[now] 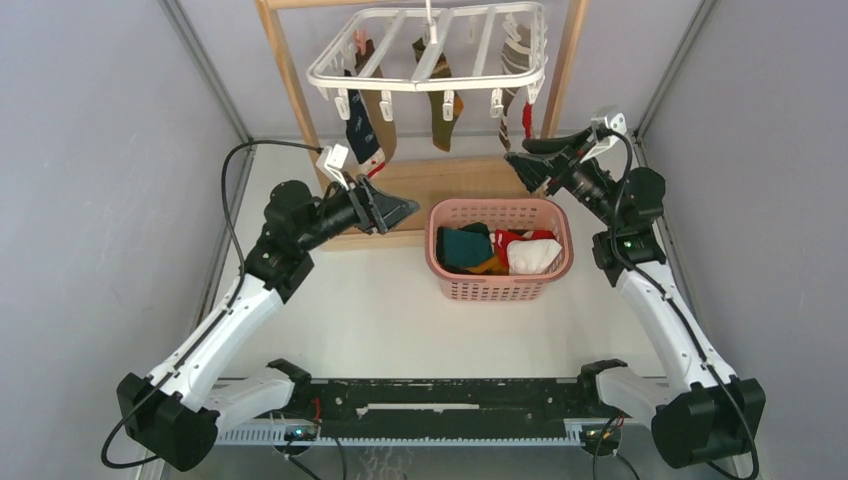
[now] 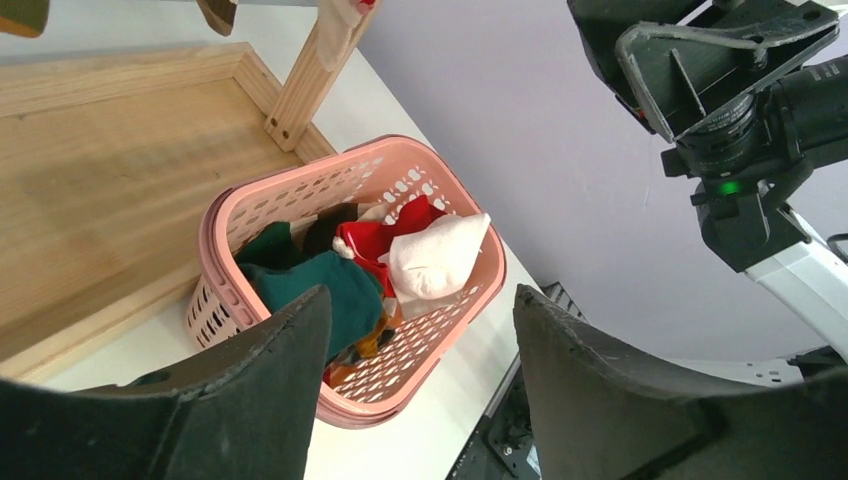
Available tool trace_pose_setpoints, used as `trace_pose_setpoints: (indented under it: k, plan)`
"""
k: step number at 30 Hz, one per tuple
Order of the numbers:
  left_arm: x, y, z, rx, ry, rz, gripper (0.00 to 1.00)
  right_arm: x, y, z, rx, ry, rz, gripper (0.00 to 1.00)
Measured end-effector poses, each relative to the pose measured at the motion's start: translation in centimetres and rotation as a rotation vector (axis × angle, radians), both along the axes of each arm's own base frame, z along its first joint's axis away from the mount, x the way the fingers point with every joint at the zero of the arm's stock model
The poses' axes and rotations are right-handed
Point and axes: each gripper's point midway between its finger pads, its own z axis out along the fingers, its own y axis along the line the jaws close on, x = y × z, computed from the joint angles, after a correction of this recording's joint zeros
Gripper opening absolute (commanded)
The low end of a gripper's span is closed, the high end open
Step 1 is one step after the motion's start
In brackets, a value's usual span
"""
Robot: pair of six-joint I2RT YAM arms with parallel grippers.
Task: Remove the socks clipped to the hanger
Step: Adjust the hanger on the clothesline.
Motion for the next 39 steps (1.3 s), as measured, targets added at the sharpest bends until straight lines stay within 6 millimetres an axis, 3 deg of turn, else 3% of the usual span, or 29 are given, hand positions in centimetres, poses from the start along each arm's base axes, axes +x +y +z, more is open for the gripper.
trace_pose_setpoints:
  k: [8, 11, 12, 13, 23, 32, 39]
  plan:
    - [-1.0, -0.4, -0.9, 0.035, 0.026, 0.005, 0.82, -1.5, -1.5, -3.4, -0.021, 0.106, -0.083, 0.62]
    - [-1.4, -0.5, -1.4, 0.056, 0.037, 0.007, 0.89, -2.1, -2.1, -5.1, -0.033, 0.151, -0.117, 0.62]
    - [-1.5, -0.5, -1.6, 0.063, 0.043, 0.007, 0.98, -2.3, -2.3, -5.7, -0.037, 0.165, -0.126, 0.62]
    - [-1.6, -0.6, -1.8, 0.069, 0.048, 0.009, 1.00, -2.5, -2.5, -6.2, -0.041, 0.181, -0.133, 0.62]
    - [-2.3, 0.0, -2.8, 0.125, 0.068, 0.060, 1.00, -4.2, -3.6, -9.3, -0.064, 0.270, -0.186, 0.61]
    - [-2.3, 0.5, -4.0, 0.165, 0.104, 0.109, 1.00, -6.1, -4.7, -13.8, -0.086, 0.387, -0.233, 0.61]
    - [-2.6, 0.7, -5.5, 0.209, 0.151, 0.119, 1.00, -7.1, -5.0, -15.4, -0.093, 0.456, -0.245, 0.61]
